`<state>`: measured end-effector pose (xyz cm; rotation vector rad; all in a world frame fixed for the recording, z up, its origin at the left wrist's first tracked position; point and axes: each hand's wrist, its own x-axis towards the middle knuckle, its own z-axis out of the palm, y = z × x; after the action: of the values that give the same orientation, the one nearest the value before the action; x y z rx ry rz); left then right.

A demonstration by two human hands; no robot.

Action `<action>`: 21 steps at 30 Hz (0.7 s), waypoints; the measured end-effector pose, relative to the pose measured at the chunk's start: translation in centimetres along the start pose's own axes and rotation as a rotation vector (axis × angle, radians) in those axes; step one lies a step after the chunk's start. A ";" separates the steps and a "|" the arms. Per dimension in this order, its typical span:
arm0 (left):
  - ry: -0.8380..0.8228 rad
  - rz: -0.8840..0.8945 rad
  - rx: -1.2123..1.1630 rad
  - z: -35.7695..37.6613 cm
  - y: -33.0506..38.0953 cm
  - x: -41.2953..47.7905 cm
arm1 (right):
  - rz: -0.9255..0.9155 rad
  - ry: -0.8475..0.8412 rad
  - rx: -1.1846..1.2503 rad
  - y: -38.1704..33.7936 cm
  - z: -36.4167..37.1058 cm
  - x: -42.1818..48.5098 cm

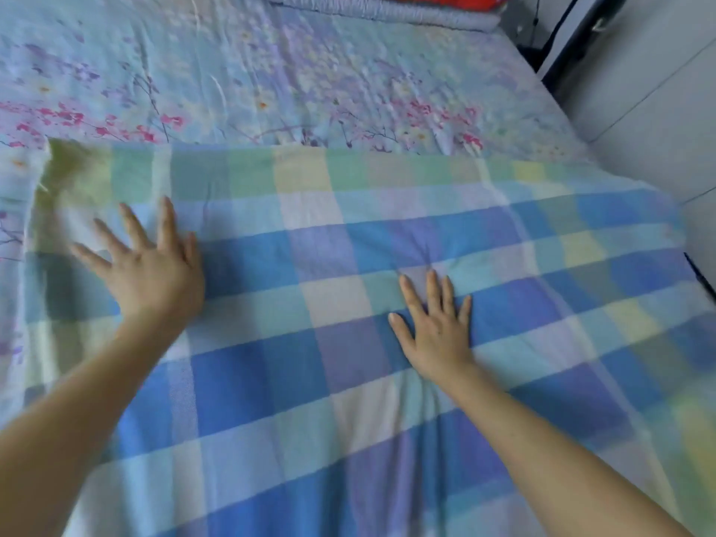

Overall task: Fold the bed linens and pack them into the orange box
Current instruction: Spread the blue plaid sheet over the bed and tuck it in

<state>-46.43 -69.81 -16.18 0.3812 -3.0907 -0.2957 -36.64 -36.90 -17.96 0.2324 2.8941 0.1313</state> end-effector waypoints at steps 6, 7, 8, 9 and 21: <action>-0.445 0.618 -0.022 1.8 11.9 -28.3 | 0.003 -0.166 0.132 0.8 -3.0 -5.4; -0.542 0.583 -0.007 1.6 12.3 -31.6 | -0.009 -0.163 0.141 2.0 -2.5 -8.5; -0.594 0.543 0.029 1.4 12.1 -34.3 | -0.015 -0.166 0.139 3.6 -1.9 -12.1; -0.614 0.508 0.037 1.1 11.9 -36.5 | -0.020 -0.178 0.132 5.8 -0.5 -15.9; -0.547 0.109 0.204 1.0 12.6 -44.8 | 0.481 -0.323 0.111 35.2 8.2 -39.3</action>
<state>-6.06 -46.76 -14.38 0.1475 -3.6785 -0.0898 8.23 -8.28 -13.26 0.8801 2.4743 0.0108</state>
